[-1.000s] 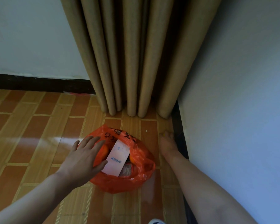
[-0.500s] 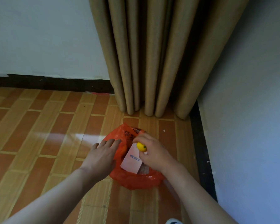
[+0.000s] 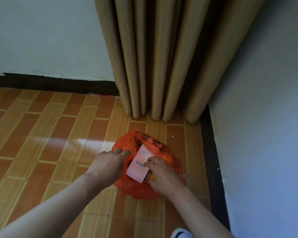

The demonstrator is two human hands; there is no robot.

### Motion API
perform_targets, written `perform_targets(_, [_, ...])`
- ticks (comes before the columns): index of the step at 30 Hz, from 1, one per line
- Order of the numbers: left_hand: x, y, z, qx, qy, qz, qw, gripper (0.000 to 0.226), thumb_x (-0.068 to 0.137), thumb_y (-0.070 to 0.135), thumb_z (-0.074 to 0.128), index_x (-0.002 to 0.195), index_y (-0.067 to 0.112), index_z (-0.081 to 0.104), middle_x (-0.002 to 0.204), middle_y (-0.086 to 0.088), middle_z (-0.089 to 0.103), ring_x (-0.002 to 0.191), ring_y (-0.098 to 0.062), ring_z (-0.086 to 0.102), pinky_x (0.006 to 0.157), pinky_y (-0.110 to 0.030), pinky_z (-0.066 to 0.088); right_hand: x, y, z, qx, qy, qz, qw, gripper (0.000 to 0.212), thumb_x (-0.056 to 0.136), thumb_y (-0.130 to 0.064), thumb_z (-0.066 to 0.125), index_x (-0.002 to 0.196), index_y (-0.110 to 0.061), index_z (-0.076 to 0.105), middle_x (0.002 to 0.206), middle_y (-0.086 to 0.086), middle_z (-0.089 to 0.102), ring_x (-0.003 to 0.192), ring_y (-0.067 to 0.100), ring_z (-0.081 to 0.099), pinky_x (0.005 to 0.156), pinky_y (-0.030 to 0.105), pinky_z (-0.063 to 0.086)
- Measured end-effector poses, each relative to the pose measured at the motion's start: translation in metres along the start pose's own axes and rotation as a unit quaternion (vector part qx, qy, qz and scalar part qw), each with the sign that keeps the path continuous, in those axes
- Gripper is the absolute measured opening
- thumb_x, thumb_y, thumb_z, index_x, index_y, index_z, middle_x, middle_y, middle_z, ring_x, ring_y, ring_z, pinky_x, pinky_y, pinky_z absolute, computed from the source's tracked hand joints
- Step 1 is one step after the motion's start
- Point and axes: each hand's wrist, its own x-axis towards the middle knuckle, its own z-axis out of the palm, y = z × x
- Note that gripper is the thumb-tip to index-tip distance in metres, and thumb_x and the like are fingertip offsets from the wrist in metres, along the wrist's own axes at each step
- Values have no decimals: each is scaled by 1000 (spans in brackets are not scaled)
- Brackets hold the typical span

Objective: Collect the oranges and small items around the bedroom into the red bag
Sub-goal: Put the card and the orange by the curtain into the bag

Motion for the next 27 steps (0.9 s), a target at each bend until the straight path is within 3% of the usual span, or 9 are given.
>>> perform_targets(4, [1, -1, 3, 8, 34, 5, 999, 49, 98, 36, 57, 146, 27, 51, 117, 7, 67, 91, -20, 72, 80, -36, 52, 0, -2, -18, -41, 115, 38, 992, 56, 88, -26, 72, 141, -26, 54, 144, -5, 44, 136, 19, 39, 110, 42, 44])
perform_targets(7, [2, -1, 5, 10, 60, 14, 998, 51, 97, 43, 59, 145, 26, 53, 115, 7, 70, 88, -20, 73, 77, -36, 53, 0, 5, -25, -62, 74, 153, 984, 87, 82, -43, 78, 155, -32, 32, 153, -2, 32, 142, 25, 33, 116, 50, 36])
perform_targets(10, [2, 0, 6, 13, 100, 23, 995, 47, 92, 44, 67, 134, 26, 62, 102, 6, 74, 75, -21, 73, 65, -33, 51, 0, 12, -22, -32, 23, 226, 973, 98, 76, -42, 81, 155, -34, 24, 147, 1, 38, 136, 30, 45, 107, 51, 46])
perform_targets(15, [9, 2, 1, 48, 145, 31, 988, 28, 79, 41, 83, 102, 27, 74, 69, 8, 69, 48, -20, 64, 48, -23, 26, 1, 13, -13, -38, 20, 266, 963, 76, 85, -21, 79, 149, -31, 39, 127, 3, 61, 114, 29, 66, 91, 45, 59])
perform_targets(17, [13, 4, 1, 32, 159, 37, 986, 23, 82, 41, 80, 100, 27, 75, 66, 8, 66, 48, -19, 63, 48, -23, 32, 2, 11, -16, -27, 35, 263, 964, 57, 86, -14, 74, 136, -31, 51, 110, 1, 68, 100, 28, 71, 83, 45, 62])
perform_targets(20, [18, 9, -4, -15, 180, 49, 982, 21, 86, 37, 77, 103, 25, 76, 73, 10, 63, 57, -18, 64, 58, -31, 50, 3, -1, -33, 4, 65, 239, 969, 29, 90, -15, 66, 113, -31, 62, 96, -3, 69, 88, 25, 72, 74, 40, 61])
perform_targets(23, [25, 19, -14, -39, 192, 34, 980, 15, 88, 36, 74, 95, 22, 72, 82, 8, 57, 68, -20, 63, 63, -35, 50, 5, -16, -56, 63, 113, 204, 970, 23, 93, -27, 66, 116, -31, 66, 98, -8, 72, 86, 17, 71, 61, 26, 53])
perform_targets(25, [29, 24, -20, -57, 205, 24, 977, 17, 89, 36, 72, 93, 20, 69, 91, 6, 58, 70, -20, 61, 61, -34, 44, 4, -26, -72, 112, 148, 171, 968, 31, 93, -34, 69, 123, -33, 64, 104, -13, 72, 92, 8, 69, 67, 21, 55])
perform_targets(27, [31, 28, -27, -85, 226, 22, 970, 19, 91, 37, 71, 92, 18, 68, 96, 5, 59, 69, -19, 59, 58, -30, 41, 1, -34, -85, 166, 199, 133, 957, 33, 93, -35, 71, 125, -37, 63, 105, -18, 69, 98, 2, 67, 78, 26, 61])
